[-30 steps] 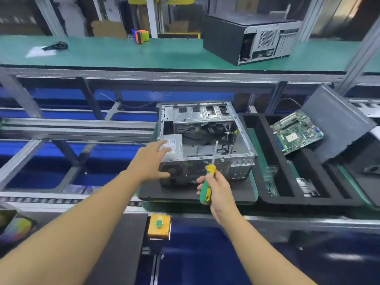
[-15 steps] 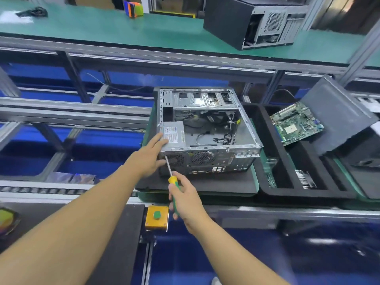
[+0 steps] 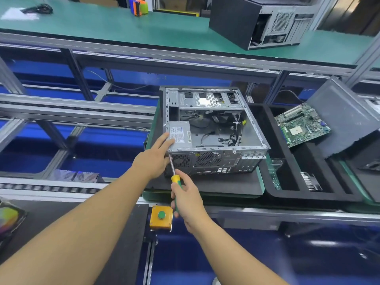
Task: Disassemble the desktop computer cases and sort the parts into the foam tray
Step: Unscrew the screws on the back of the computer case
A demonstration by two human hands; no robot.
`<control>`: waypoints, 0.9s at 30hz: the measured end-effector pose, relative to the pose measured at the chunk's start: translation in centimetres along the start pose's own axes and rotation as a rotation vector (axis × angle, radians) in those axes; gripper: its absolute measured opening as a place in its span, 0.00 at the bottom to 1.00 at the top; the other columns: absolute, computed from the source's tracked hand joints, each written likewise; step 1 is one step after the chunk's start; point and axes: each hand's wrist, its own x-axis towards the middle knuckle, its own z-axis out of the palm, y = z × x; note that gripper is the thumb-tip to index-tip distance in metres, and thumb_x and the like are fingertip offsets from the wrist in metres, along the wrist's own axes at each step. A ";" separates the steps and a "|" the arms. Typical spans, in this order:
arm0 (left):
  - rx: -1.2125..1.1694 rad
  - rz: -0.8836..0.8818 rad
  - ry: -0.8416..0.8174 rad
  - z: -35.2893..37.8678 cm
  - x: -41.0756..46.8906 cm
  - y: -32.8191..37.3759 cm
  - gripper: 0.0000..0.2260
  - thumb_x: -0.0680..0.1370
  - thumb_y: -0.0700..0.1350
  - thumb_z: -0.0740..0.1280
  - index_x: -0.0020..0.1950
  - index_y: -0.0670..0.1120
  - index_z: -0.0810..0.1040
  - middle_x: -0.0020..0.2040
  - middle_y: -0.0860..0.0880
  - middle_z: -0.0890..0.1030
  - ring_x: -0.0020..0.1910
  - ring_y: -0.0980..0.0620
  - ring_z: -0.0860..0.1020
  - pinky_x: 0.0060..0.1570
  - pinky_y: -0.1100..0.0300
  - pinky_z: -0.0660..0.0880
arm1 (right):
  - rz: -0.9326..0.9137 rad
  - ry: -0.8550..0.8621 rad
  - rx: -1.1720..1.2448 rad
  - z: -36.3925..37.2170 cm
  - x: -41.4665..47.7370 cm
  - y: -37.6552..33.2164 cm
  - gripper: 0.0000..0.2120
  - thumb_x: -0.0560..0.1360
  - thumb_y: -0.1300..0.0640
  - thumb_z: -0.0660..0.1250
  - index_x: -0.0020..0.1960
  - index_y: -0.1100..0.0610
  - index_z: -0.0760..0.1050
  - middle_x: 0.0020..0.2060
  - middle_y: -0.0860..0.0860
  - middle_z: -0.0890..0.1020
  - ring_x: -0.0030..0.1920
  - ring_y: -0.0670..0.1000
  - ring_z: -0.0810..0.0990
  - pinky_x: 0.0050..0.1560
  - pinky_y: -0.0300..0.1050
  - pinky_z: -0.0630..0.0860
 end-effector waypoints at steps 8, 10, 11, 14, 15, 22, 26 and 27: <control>-0.079 0.023 -0.030 0.2 0.4 -0.4 0.26 0.83 0.54 0.59 0.79 0.56 0.53 0.80 0.64 0.42 0.58 0.48 0.78 0.51 0.46 0.79 | 0.013 0.009 0.019 -0.5 0.0 0.1 0.20 0.82 0.55 0.61 0.67 0.32 0.71 0.38 0.51 0.74 0.32 0.48 0.71 0.24 0.41 0.68; -0.084 0.030 -0.036 0.2 0.5 -0.4 0.26 0.83 0.53 0.59 0.79 0.56 0.53 0.80 0.64 0.42 0.59 0.47 0.78 0.52 0.45 0.79 | 0.010 0.006 0.006 -0.6 0.0 0.0 0.20 0.82 0.55 0.61 0.66 0.32 0.71 0.38 0.51 0.74 0.32 0.49 0.71 0.24 0.41 0.68; -0.084 0.031 -0.036 0.2 0.5 -0.4 0.26 0.83 0.52 0.60 0.79 0.55 0.53 0.80 0.63 0.42 0.58 0.47 0.78 0.52 0.45 0.79 | 0.007 0.005 -0.006 -0.6 0.0 0.0 0.20 0.82 0.55 0.61 0.66 0.32 0.71 0.38 0.51 0.74 0.33 0.49 0.71 0.24 0.41 0.68; -0.080 0.022 -0.040 0.2 0.5 -0.3 0.27 0.83 0.51 0.60 0.80 0.54 0.53 0.80 0.62 0.43 0.58 0.47 0.78 0.52 0.45 0.79 | 0.008 0.016 -0.016 -0.5 0.0 -0.2 0.19 0.82 0.54 0.61 0.66 0.33 0.71 0.39 0.51 0.75 0.33 0.48 0.71 0.25 0.40 0.69; -0.079 0.022 -0.040 0.2 0.4 -0.3 0.27 0.83 0.51 0.60 0.80 0.54 0.53 0.80 0.61 0.43 0.58 0.47 0.78 0.52 0.45 0.79 | 0.012 0.022 -0.008 -0.5 -0.1 -0.2 0.19 0.82 0.54 0.61 0.66 0.33 0.71 0.39 0.51 0.75 0.33 0.48 0.71 0.25 0.40 0.69; -0.110 0.030 -0.044 0.0 0.3 -0.2 0.26 0.83 0.51 0.59 0.80 0.54 0.53 0.80 0.63 0.42 0.59 0.46 0.78 0.53 0.44 0.78 | 0.103 0.061 0.099 -0.7 0.1 -0.5 0.10 0.80 0.56 0.64 0.61 0.50 0.75 0.35 0.50 0.77 0.27 0.46 0.70 0.22 0.39 0.64; -0.137 0.035 -0.033 0.1 0.2 -0.2 0.26 0.84 0.52 0.59 0.80 0.54 0.54 0.80 0.62 0.42 0.59 0.46 0.78 0.55 0.43 0.77 | 0.273 -0.001 0.484 -0.7 -0.1 -1.0 0.07 0.80 0.57 0.64 0.53 0.60 0.76 0.32 0.52 0.78 0.25 0.47 0.70 0.19 0.38 0.60; -0.143 0.035 -0.031 0.1 0.1 -0.1 0.26 0.84 0.52 0.59 0.80 0.54 0.54 0.80 0.62 0.42 0.59 0.46 0.78 0.54 0.43 0.77 | 0.276 0.013 0.455 -0.6 -0.1 -1.0 0.09 0.80 0.56 0.64 0.54 0.61 0.77 0.31 0.52 0.78 0.25 0.47 0.70 0.19 0.38 0.60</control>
